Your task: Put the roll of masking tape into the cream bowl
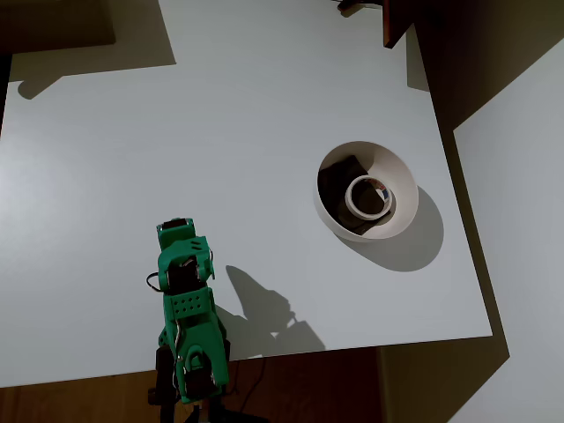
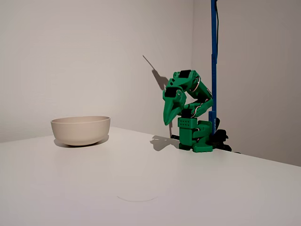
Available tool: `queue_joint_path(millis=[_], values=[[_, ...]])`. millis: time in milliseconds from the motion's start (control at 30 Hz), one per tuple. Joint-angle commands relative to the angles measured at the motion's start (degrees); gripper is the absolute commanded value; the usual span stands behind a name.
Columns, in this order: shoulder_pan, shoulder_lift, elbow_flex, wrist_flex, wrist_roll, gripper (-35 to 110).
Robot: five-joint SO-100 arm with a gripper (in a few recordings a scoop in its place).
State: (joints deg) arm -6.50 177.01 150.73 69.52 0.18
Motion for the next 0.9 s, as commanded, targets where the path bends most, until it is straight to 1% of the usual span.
queue_joint_path(millis=[0,67,367,667,700,767,867], values=[[-1.2,10.7,7.4,1.4,-0.5,-8],[-1.2,17.1,11.3,4.0,-0.8,-8],[0.6,17.2,16.8,6.7,0.2,-8],[2.7,17.2,16.3,9.5,0.7,-8],[2.7,17.2,16.3,9.5,0.7,-7],[2.8,17.2,16.3,9.5,0.8,0],[2.8,17.2,16.3,9.5,0.8,-2]])
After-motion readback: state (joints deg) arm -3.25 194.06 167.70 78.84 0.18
